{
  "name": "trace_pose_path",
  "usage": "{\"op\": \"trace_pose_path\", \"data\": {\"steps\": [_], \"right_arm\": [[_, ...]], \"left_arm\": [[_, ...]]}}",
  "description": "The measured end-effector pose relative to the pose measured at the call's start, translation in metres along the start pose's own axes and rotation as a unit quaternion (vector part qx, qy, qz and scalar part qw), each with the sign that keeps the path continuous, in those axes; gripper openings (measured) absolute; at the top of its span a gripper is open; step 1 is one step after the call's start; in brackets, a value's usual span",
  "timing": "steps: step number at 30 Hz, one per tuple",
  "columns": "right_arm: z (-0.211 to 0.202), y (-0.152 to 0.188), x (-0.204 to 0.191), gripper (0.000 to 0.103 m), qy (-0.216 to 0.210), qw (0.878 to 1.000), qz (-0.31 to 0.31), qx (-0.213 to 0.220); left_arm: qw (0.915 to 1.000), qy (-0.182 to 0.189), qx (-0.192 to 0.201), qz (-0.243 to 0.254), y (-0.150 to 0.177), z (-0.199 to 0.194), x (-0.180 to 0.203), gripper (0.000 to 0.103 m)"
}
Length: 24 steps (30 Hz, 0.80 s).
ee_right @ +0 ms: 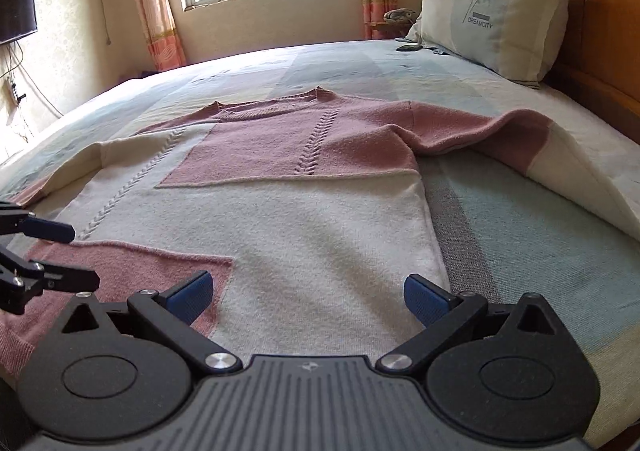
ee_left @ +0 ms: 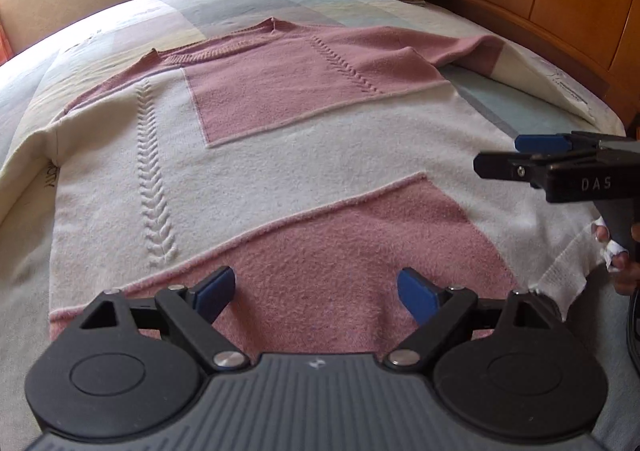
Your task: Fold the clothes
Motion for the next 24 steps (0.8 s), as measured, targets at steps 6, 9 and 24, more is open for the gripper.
{"op": "trace_pose_path", "data": {"steps": [6, 9, 24], "right_arm": [[0.035, -0.007, 0.022, 0.103, -0.001, 1.0, -0.004, -0.029], [0.038, -0.026, 0.025, 0.103, -0.019, 0.999, 0.013, -0.047], [0.073, -0.042, 0.017, 0.103, -0.002, 0.999, -0.01, -0.044]], "left_arm": [[0.9996, -0.003, 0.006, -0.026, 0.029, -0.019, -0.007, 0.092], [0.9991, -0.007, 0.008, -0.042, 0.032, -0.027, -0.013, 0.092], [0.9971, 0.002, 0.025, -0.071, 0.031, -0.031, -0.024, 0.095]]}}
Point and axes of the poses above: each gripper's, at about its wrist camera, not at the fingertips, and z roughly the way its jaws point, x to its right, y to its underside, the point moved 9 cm from there along z, roughly the way its jaws point, and after that the axes turned 8 degrees about z, right-handed, at the moved point
